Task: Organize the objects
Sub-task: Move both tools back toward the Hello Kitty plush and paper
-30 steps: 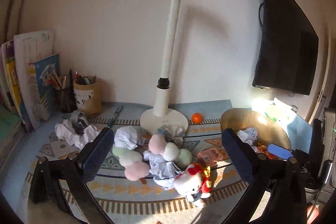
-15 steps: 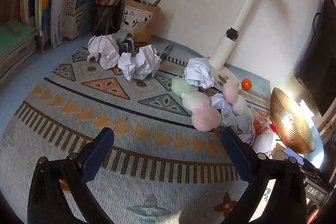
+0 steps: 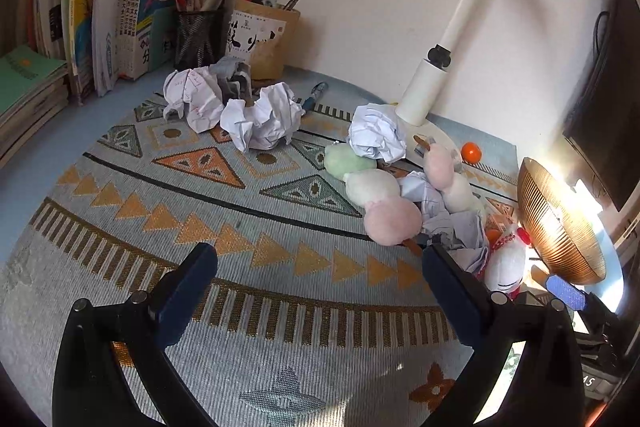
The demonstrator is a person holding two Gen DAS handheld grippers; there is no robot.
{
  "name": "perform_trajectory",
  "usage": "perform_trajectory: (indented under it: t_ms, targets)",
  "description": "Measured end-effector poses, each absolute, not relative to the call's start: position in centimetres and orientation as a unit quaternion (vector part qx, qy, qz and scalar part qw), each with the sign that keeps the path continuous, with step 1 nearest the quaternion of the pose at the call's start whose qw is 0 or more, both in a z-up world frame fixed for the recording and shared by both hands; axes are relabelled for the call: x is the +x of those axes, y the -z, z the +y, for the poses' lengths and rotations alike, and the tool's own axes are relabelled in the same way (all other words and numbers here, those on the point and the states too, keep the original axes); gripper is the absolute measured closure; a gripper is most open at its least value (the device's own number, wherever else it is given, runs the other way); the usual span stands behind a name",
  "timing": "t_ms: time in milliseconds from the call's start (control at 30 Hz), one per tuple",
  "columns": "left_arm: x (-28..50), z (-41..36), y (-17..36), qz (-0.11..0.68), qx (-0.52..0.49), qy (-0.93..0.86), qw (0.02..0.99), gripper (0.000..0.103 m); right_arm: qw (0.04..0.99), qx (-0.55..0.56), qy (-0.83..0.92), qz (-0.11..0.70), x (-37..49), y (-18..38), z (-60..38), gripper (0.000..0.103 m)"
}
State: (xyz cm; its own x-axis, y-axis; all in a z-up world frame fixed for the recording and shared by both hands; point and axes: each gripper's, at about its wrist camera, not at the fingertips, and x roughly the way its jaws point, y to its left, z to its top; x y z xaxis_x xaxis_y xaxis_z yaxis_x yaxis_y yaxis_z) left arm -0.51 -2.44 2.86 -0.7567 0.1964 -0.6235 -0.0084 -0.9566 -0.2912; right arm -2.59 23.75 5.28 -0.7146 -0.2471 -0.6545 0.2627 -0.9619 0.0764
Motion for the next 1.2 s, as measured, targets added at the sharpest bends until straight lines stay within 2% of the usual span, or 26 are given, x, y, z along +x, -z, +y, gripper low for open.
perform_trajectory:
  t_ms: [467, 600, 733, 800, 833, 900, 933, 967, 1033, 1100, 1133, 1200]
  targets:
    - [-0.6, -1.8, -2.9, -0.119, -0.354, -0.927, 0.045, 0.001, 0.137, 0.38, 0.914, 0.025, -3.4, -4.7, 23.1, 0.005]
    - [-2.0, -0.5, -4.5, -0.075, -0.388, -0.916, 0.07, 0.001, 0.135, 0.407, 0.903, 0.012, -5.0, -4.2, 23.2, 0.005]
    - [-4.3, 1.6, -8.9, 0.005, -0.349, -0.933, 0.082, 0.001, 0.14, 0.417, 0.898, 0.004, -5.7, -4.0, 23.1, 0.005]
    - [-7.0, 2.9, -9.3, 0.046, -0.355, -0.929, 0.089, 0.001, 0.14, 0.415, 0.899, 0.01, -5.7, -4.1, 22.9, 0.005]
    - [-8.5, 3.4, -9.0, 0.056, -0.359, -0.927, 0.093, 0.001, 0.145, 0.41, 0.9, 0.012, -5.6, -4.2, 22.9, 0.009]
    - [-11.1, 3.9, -8.0, 0.061, -0.372, -0.921, 0.097, 0.003, 0.16, 0.4, 0.902, 0.012, -5.1, -4.4, 22.8, 0.023]
    - [-12.1, 4.0, -7.5, 0.059, -0.377, -0.919, 0.098, 0.007, 0.165, 0.397, 0.903, 0.013, -4.9, -4.4, 22.7, 0.034]
    - [-12.8, 4.2, -7.0, 0.055, -0.38, -0.918, 0.103, 0.01, 0.166, 0.393, 0.904, 0.016, -4.7, -4.5, 22.6, 0.039]
    - [-13.8, 4.7, -6.3, 0.054, -0.381, -0.917, 0.107, 0.013, 0.16, 0.387, 0.908, 0.022, -4.5, -4.7, 22.4, 0.041]
    - [-14.4, 5.3, -5.7, 0.065, -0.379, -0.917, 0.102, 0.035, 0.16, 0.381, 0.911, 0.022, -4.2, -4.9, 22.4, 0.043]
    - [-14.8, 5.5, -5.3, 0.071, -0.386, -0.914, 0.101, 0.058, 0.161, 0.374, 0.913, 0.018, -4.0, -5.1, 22.5, 0.043]
    - [-15.1, 5.3, -5.1, 0.06, -0.388, -0.914, 0.103, 0.06, 0.164, 0.357, 0.92, 0.004, -3.5, -5.6, 23.1, 0.044]
